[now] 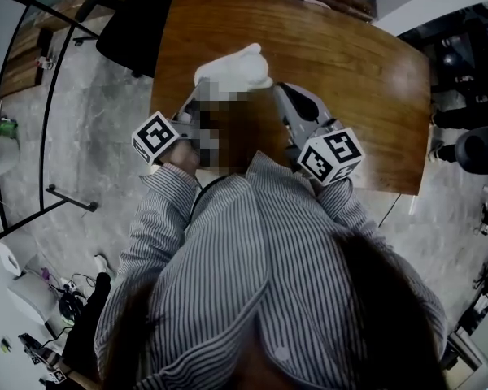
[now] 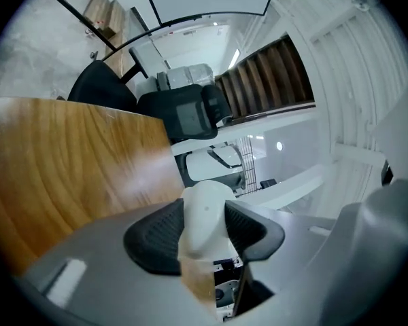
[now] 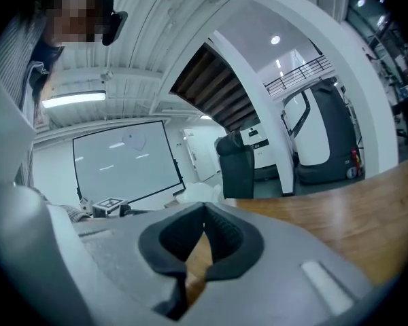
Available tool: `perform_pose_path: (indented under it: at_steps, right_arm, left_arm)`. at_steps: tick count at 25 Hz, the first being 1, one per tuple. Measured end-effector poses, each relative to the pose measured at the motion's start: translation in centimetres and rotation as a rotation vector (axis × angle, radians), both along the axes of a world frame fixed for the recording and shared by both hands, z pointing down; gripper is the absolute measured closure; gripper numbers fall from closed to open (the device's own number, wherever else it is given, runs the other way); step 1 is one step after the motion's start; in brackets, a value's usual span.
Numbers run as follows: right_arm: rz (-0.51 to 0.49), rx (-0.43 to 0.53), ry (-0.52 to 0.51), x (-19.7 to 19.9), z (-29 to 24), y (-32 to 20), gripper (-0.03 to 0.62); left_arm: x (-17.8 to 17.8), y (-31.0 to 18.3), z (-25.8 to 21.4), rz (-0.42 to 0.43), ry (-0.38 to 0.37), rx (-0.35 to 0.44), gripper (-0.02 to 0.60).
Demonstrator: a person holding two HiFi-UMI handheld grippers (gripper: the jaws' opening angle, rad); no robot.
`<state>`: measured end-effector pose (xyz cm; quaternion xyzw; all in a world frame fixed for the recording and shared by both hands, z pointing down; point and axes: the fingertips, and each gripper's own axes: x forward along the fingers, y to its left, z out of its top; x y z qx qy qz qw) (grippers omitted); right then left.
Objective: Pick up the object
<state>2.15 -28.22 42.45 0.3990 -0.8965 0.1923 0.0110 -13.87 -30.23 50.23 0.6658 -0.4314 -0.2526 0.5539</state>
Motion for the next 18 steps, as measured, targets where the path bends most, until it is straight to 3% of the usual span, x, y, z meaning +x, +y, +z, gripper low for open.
perform_pose_path:
  at_steps: [6,18]
  right_arm:
    - [0.022,-0.004,0.003,0.4,-0.2,0.2,0.592]
    - [0.030,-0.034,0.011,0.9,0.1,0.8,0.592]
  left_arm:
    - [0.1,1.5,-1.5,-0.041,0.052,0.053,0.394]
    - [-0.4,2.3,-2.0,-0.061,0.043,0.064,0.396]
